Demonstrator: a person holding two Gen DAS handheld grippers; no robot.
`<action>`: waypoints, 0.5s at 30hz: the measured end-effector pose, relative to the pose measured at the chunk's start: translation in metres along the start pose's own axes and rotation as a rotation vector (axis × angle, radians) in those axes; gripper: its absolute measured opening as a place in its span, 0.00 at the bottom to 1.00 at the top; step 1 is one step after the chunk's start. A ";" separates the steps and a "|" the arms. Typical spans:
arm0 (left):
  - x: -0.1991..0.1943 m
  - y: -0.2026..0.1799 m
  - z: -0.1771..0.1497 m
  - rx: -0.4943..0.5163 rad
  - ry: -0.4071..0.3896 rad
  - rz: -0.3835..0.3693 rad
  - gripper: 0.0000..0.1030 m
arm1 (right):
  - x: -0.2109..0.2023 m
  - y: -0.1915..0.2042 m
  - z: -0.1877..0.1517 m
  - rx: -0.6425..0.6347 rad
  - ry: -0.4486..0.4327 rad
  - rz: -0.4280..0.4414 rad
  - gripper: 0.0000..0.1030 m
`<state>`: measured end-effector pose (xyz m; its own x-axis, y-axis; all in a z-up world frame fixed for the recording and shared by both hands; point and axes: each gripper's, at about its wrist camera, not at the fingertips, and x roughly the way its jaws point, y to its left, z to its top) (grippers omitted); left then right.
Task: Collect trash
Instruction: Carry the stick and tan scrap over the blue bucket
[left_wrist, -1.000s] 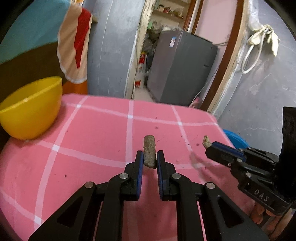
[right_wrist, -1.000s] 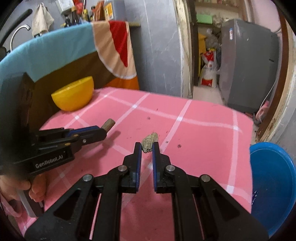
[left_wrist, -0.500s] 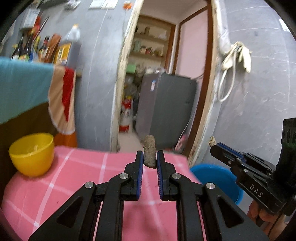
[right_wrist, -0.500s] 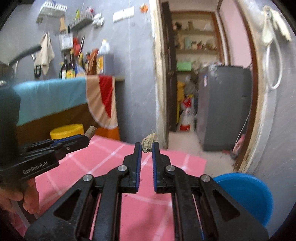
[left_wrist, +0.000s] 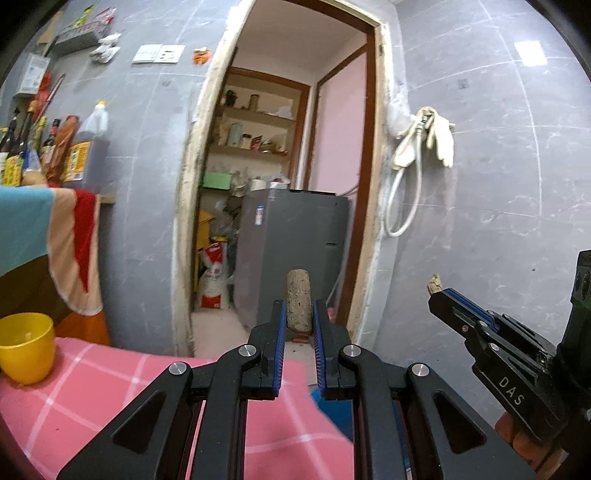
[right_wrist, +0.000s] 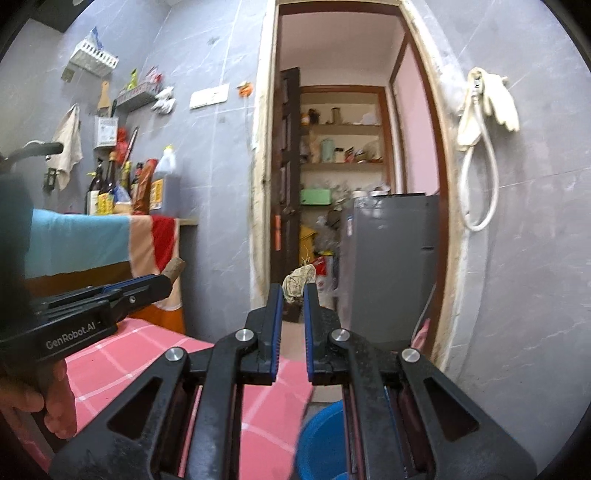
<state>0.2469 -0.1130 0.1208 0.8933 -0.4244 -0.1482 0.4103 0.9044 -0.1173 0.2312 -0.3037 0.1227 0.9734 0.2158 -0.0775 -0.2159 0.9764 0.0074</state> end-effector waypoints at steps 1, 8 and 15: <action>0.003 -0.005 0.000 0.005 -0.002 -0.009 0.11 | -0.002 -0.006 0.000 0.006 -0.003 -0.013 0.36; 0.028 -0.041 -0.003 0.025 0.019 -0.081 0.11 | -0.015 -0.043 -0.002 0.043 -0.003 -0.083 0.36; 0.059 -0.066 -0.014 0.038 0.091 -0.126 0.11 | -0.020 -0.075 -0.012 0.078 0.040 -0.134 0.36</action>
<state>0.2700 -0.1986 0.1062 0.8145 -0.5356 -0.2229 0.5265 0.8438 -0.1039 0.2272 -0.3814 0.1120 0.9889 0.0846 -0.1222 -0.0761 0.9945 0.0721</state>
